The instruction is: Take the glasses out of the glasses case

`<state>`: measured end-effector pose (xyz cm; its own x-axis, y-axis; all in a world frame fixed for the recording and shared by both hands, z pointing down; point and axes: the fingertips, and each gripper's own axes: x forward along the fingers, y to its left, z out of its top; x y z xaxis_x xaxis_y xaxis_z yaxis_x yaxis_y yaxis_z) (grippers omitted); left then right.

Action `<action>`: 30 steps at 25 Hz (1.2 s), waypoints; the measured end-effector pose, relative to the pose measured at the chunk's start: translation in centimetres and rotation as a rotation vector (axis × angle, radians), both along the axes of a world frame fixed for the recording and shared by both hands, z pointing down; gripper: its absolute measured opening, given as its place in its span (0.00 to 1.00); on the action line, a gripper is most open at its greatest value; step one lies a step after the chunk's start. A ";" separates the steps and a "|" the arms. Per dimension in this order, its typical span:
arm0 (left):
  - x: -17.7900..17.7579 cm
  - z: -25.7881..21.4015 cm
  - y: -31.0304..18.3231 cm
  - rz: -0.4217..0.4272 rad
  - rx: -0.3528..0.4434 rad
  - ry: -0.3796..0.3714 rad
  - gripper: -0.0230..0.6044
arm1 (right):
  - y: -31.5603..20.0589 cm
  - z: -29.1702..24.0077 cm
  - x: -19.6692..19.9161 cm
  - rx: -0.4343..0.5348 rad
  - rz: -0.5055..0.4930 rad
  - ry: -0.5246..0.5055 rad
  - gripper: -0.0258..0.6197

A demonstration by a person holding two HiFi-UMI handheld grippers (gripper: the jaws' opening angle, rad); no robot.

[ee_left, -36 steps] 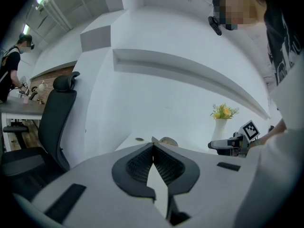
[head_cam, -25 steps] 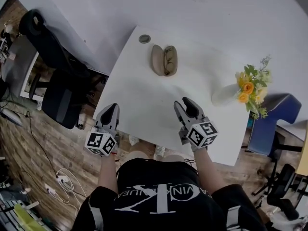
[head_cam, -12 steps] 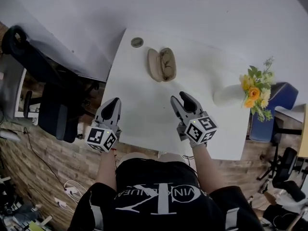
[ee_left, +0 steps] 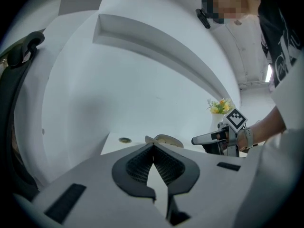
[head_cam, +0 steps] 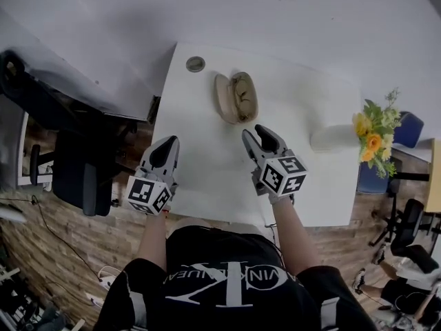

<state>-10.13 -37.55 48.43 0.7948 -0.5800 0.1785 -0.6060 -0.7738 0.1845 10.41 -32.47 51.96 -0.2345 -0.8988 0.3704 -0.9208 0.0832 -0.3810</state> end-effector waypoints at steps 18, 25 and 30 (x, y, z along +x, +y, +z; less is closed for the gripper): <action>2.5 2.9 -3.9 0.083 -0.047 0.007 0.06 | -6.9 3.2 -0.4 -0.208 -0.033 0.267 0.24; 2.2 3.5 -4.8 0.072 -0.070 0.030 0.06 | -8.8 5.2 -0.7 -0.339 -0.059 0.367 0.23; 2.4 3.9 -4.9 0.078 -0.083 0.037 0.06 | -9.4 6.4 0.5 -0.410 -0.050 0.467 0.19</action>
<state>-7.73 -42.45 52.33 0.8438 -0.5008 0.1929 -0.5363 -0.7992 0.2712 10.94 -41.89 58.36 -0.0024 -0.6541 0.7564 -0.9968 0.0624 0.0508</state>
